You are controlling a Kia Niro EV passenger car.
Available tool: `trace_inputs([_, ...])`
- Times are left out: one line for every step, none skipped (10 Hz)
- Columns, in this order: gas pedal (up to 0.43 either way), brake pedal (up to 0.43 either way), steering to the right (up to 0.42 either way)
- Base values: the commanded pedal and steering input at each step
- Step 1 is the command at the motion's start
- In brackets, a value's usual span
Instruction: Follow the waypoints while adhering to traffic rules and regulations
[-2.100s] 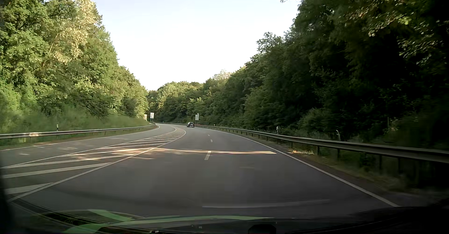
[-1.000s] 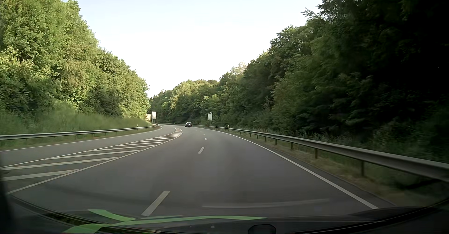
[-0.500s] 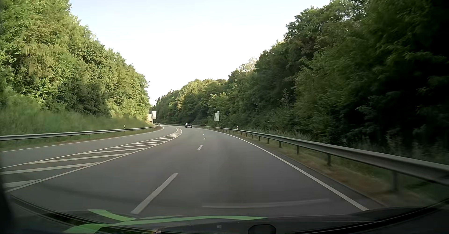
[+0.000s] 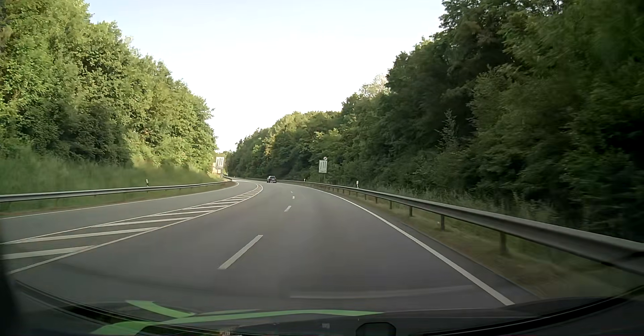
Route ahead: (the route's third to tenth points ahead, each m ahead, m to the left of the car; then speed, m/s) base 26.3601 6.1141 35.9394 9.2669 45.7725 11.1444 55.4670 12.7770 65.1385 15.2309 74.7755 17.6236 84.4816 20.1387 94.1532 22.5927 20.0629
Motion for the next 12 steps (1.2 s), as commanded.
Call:
trace_inputs([0.319,0.0,-0.022])
trace_inputs([0.319,0.0,-0.022])
trace_inputs([0.319,0.0,-0.022])
trace_inputs([0.319,0.0,-0.023])
trace_inputs([0.319,0.0,-0.024])
trace_inputs([0.319,0.0,-0.023])
trace_inputs([0.331,0.0,-0.024])
trace_inputs([0.331,0.0,-0.024])
trace_inputs([0.339,0.0,-0.023])
trace_inputs([0.35,0.0,-0.023])
trace_inputs([0.35,0.0,-0.022])
trace_inputs([0.358,0.0,-0.022])
